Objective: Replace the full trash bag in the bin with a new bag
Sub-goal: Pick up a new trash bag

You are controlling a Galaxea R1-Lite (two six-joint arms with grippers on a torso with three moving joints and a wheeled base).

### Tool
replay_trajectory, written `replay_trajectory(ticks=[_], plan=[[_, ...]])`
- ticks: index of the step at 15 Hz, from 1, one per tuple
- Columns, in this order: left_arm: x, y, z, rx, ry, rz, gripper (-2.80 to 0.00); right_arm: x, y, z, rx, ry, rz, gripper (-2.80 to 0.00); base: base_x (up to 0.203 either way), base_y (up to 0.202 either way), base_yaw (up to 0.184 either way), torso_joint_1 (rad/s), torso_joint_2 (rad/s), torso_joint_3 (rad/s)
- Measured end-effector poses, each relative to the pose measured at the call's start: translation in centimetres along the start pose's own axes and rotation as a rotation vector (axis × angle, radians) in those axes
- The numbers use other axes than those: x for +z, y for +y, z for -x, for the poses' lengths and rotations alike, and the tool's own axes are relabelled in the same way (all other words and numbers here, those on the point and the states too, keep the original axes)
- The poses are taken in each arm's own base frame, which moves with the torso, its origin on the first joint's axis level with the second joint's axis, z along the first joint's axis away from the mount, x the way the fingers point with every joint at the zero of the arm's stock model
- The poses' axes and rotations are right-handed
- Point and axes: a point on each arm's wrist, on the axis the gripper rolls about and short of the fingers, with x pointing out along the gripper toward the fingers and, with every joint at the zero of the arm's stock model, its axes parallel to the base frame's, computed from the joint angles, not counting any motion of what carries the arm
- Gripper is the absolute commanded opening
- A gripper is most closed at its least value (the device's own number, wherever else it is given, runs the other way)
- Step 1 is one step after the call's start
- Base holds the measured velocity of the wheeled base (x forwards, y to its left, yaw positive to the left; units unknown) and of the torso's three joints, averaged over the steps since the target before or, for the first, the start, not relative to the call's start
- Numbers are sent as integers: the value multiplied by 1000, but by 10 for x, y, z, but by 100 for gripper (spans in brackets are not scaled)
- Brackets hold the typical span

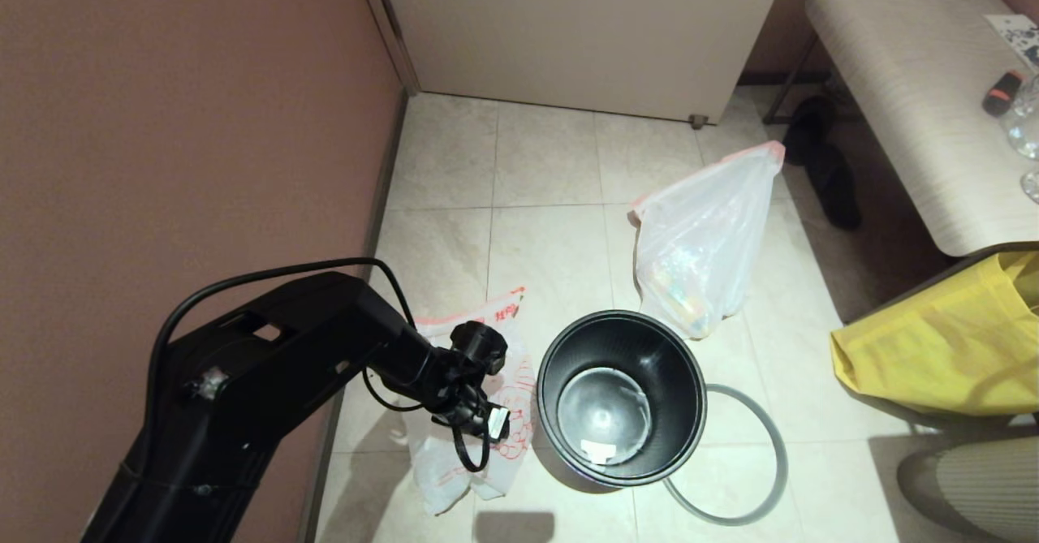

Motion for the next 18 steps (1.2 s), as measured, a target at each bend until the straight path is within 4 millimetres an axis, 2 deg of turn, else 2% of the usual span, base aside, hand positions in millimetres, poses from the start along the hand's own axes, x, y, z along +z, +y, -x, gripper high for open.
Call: replay_trajectory(ticks=[2, 5, 12, 13, 18], plan=[[-9, -9, 0, -9, 77, -23, 0, 0, 0, 0, 0, 1, 0, -280, 0, 0, 0, 0, 0, 0], [-14, -11, -2, 3, 119, -35, 0, 0, 0, 0, 0, 1, 0, -280, 0, 0, 0, 0, 0, 0], [-17, -14, -26, 0, 139, -53, 0, 0, 0, 0, 0, 0, 0, -280, 0, 0, 0, 0, 0, 0], [-19, -14, -27, 0, 158, -72, -280, 0, 0, 0, 0, 0, 0, -280, 0, 0, 0, 0, 0, 0], [-24, -9, -27, 1, 234, -99, -280, 0, 0, 0, 0, 0, 0, -280, 0, 0, 0, 0, 0, 0]])
